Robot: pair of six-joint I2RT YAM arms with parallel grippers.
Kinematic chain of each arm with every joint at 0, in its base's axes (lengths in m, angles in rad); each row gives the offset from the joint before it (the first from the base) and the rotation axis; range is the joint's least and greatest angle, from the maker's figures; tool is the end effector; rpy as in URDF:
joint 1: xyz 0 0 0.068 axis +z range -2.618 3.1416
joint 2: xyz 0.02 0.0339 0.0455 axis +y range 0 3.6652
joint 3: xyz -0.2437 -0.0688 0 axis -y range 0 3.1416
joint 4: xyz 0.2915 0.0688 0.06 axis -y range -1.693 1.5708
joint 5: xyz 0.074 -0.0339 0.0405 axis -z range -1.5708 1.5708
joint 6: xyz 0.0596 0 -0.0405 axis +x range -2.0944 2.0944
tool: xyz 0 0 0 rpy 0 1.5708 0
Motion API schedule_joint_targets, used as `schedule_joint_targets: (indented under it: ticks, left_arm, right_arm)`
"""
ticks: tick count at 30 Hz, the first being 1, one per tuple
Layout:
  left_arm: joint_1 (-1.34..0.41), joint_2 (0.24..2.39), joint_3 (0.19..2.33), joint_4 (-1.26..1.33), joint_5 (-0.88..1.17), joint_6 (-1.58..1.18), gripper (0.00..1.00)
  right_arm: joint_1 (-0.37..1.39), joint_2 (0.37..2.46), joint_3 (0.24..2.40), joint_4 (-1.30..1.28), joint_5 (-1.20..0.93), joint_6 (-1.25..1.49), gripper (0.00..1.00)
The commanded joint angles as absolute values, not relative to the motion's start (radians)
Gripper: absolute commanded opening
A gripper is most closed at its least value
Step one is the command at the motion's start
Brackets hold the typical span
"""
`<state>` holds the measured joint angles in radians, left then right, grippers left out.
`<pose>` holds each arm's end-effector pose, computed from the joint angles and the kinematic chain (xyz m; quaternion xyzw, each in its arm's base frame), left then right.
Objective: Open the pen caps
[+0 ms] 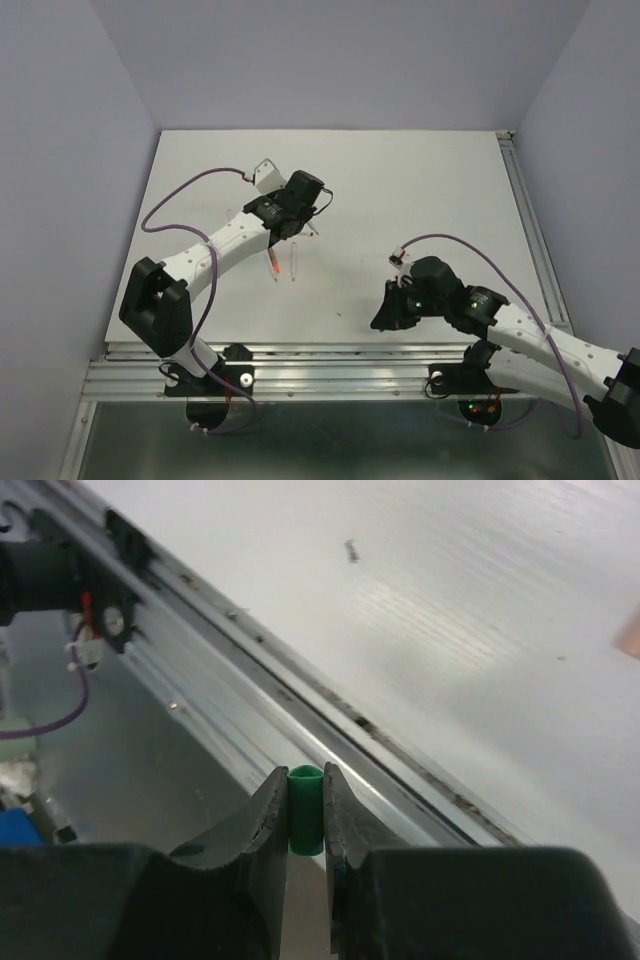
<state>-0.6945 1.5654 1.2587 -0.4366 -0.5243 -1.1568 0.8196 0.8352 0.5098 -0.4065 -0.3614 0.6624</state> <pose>0.3319 -0.2377 0.2414 -0.3040 0.8369 -0.1676 0.4231 0.1541 0.1959 0.1711 -0.1435 0.8899 0.3915 0.1848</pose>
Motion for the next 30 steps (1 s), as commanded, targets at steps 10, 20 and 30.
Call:
schedule_joint_targets:
  ticks: [10, 20, 30]
  left_arm:
    - [-0.739, 1.443, 1.005, -0.345, -0.342, -0.89, 0.0]
    - [-0.77, 1.529, 0.997, -0.344, -0.324, -0.882, 0.05]
    - [-0.77, 1.617, 1.043, -0.379, -0.33, -0.862, 0.15]
  right_arm:
    - [0.822, 1.184, 0.626, -0.405, 0.117, 0.654, 0.06]
    - [0.824, 1.262, 0.669, -0.382, 0.19, 0.646, 0.15]
    - [0.822, 1.313, 0.692, -0.403, 0.262, 0.658, 0.23]
